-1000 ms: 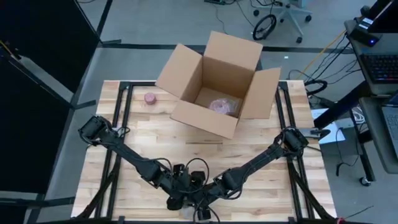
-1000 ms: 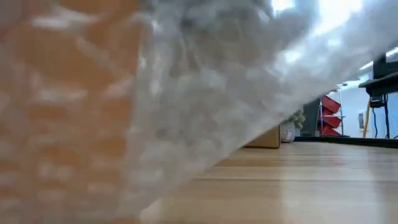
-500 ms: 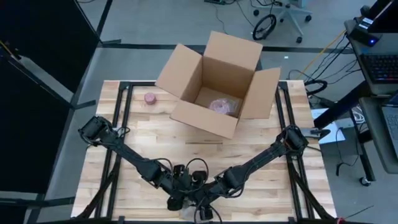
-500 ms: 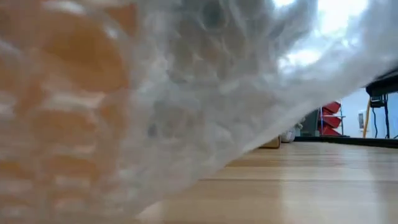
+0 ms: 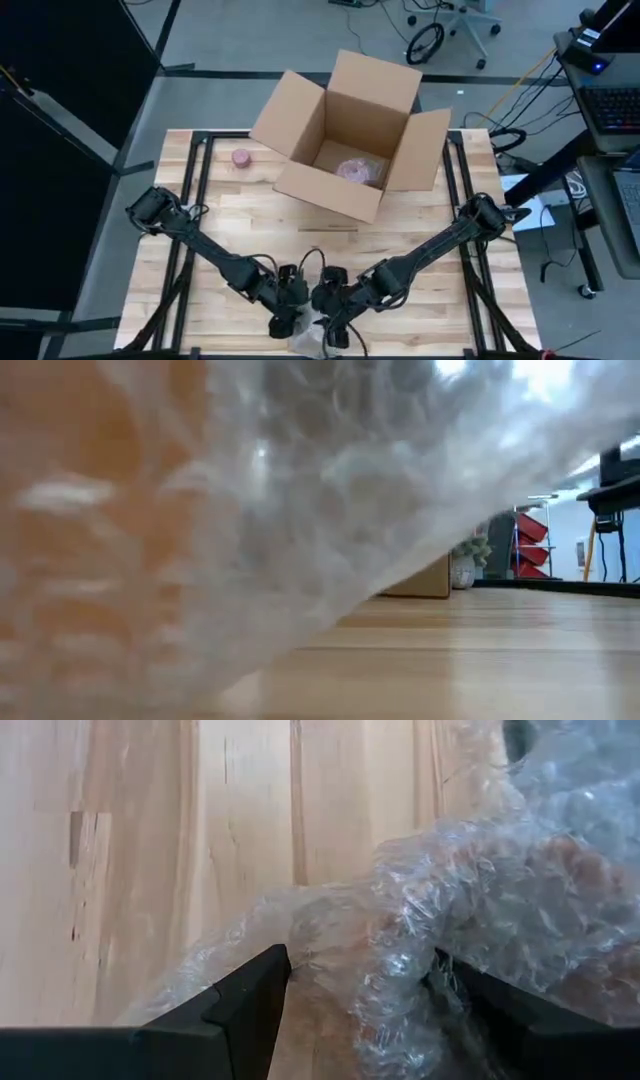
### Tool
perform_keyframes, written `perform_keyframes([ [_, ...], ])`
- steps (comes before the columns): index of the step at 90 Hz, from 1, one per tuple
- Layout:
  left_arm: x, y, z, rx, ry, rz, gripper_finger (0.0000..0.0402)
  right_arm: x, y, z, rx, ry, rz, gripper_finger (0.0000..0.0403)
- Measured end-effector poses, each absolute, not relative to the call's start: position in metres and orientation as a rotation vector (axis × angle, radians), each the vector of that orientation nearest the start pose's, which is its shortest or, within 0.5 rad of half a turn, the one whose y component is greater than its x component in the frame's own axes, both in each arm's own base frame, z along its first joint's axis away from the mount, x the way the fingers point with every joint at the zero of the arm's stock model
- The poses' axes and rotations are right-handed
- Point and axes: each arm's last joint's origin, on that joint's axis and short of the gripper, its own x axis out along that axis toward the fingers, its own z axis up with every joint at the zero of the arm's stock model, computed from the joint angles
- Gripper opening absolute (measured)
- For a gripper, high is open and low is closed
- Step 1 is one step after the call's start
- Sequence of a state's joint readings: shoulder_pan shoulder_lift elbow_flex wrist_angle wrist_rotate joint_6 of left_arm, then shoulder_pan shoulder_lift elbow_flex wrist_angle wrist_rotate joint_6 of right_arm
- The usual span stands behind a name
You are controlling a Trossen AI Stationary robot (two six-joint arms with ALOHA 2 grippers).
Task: Wrap mug
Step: Wrap the yellow mug in the bubble wrap
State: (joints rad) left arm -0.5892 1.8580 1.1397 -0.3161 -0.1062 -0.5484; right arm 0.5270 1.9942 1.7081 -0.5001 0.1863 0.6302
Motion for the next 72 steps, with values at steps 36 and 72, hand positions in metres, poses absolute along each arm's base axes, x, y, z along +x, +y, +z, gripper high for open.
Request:
perform_keyframes([
  [36,0.308,-0.202,0.157,-0.137,1.058,-0.158,0.0208,0.399,0.223,0.237,0.429,0.861,-0.038,0.0185],
  [72,0.314,-0.204,0.16,-0.193,1.006,-0.19,0.0208,0.386,0.241,0.233,0.457,0.884,-0.035,0.0185],
])
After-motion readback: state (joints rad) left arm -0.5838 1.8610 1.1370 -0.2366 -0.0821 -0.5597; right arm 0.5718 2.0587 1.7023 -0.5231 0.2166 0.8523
